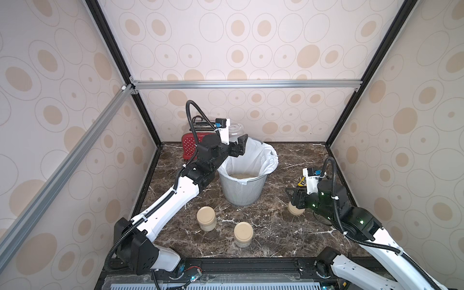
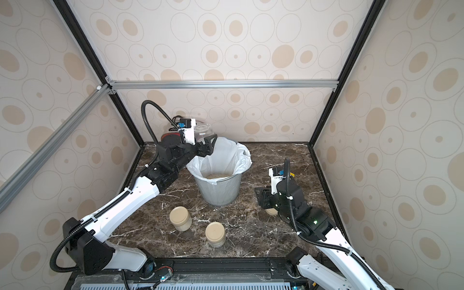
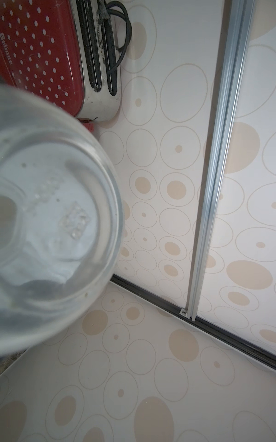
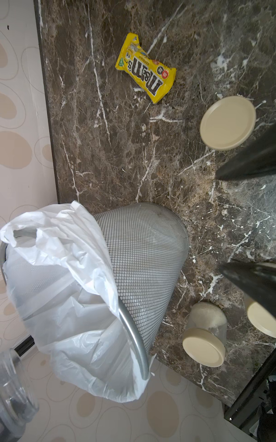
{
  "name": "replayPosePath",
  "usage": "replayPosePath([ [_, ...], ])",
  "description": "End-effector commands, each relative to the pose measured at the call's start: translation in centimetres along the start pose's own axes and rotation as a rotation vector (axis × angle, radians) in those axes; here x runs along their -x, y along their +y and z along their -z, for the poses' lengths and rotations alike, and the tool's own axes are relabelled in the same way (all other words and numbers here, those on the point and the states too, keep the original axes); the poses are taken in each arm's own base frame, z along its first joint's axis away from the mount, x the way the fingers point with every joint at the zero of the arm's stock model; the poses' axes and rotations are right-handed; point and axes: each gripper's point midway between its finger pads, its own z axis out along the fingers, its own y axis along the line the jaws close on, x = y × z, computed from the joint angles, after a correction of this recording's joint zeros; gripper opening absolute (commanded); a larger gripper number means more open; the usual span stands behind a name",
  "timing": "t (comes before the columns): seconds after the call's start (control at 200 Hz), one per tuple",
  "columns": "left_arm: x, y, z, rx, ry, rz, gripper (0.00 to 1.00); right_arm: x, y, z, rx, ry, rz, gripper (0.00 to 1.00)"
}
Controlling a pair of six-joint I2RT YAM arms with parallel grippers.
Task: Empty moldy rice from jars
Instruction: Pour the moldy rice from the jar into the trash bin.
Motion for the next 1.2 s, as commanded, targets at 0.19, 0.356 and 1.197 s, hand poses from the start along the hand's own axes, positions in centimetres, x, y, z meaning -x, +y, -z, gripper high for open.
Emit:
replayPosePath([
  [0.19,4.94,-1.12,2.25,-0.045,-0.147,0.031,0.46,0.11,-0.07,0.07,0.000,-0.013,-0.014,0.57],
  [0.356,4.84,-1.28,2.32,-0.047,-0.141,0.013,0.47,0.13,0.02,-0.01,0.005,-0.013,-0.019,0.57],
  [1.197,4.70,-1.95,2.37,-0.049,-0.133,-0.017,0.47,0.12,0.07,-0.13,0.006,-0.012,-0.020,0.57],
])
